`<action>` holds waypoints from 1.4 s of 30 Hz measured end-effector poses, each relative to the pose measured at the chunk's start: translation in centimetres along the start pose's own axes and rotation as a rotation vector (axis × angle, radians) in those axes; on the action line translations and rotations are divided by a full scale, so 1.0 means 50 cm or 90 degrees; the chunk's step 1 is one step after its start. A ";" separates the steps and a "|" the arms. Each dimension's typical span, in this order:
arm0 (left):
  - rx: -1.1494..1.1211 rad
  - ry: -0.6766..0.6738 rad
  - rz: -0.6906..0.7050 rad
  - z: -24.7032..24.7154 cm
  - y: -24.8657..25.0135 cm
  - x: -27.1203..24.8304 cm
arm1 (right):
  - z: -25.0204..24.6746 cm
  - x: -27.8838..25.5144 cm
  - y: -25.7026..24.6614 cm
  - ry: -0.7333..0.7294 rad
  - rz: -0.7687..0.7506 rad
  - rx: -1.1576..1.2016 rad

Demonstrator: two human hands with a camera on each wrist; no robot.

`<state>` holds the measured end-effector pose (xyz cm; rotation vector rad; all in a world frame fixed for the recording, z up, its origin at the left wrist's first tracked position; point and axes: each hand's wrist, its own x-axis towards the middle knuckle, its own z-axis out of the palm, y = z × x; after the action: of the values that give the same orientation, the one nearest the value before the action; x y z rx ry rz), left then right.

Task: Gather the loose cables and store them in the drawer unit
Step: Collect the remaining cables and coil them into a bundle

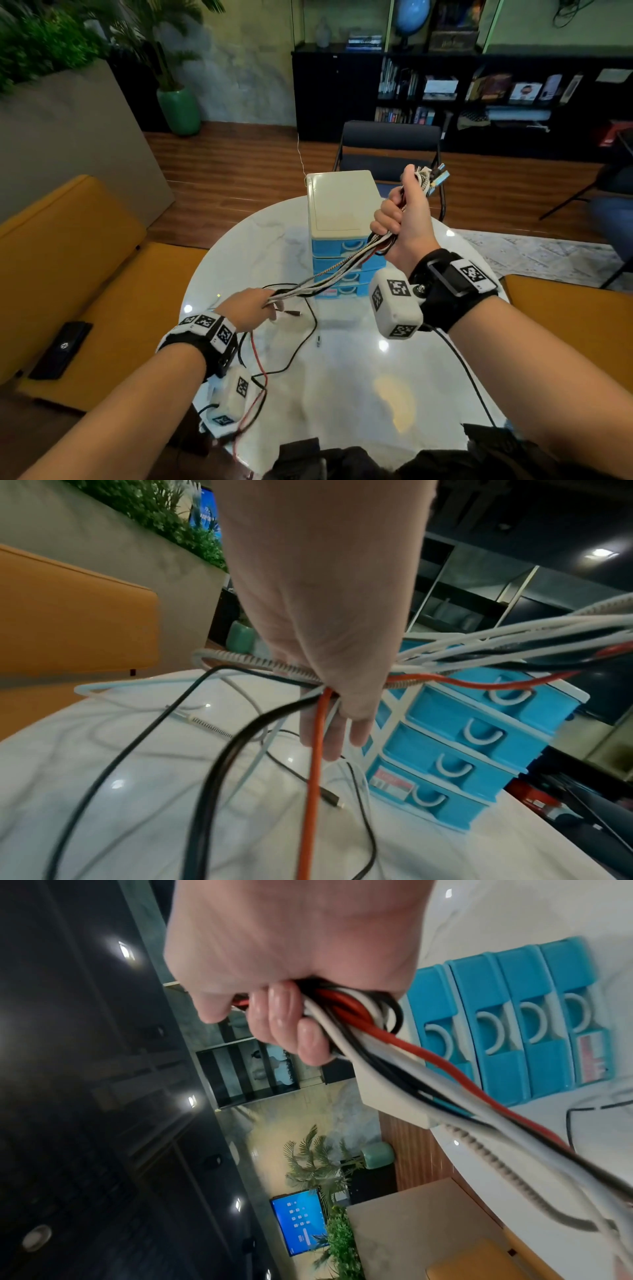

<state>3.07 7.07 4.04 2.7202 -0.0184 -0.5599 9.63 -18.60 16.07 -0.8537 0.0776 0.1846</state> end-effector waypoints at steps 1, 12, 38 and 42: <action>-0.003 0.014 0.003 -0.002 -0.001 0.005 | 0.004 -0.002 0.000 0.010 -0.007 -0.018; -0.110 -0.111 0.163 -0.084 0.196 -0.002 | 0.024 -0.026 0.052 0.048 -0.022 -0.207; -0.822 -0.555 0.101 -0.047 0.194 -0.036 | 0.000 0.001 0.045 0.074 0.011 0.056; -0.816 -0.599 0.082 -0.043 0.193 -0.038 | -0.006 0.006 0.049 0.065 0.011 0.087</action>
<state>2.74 -1.06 10.01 1.0840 -0.0503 -1.2052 9.45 -17.22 14.00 -0.7254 0.1907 0.1498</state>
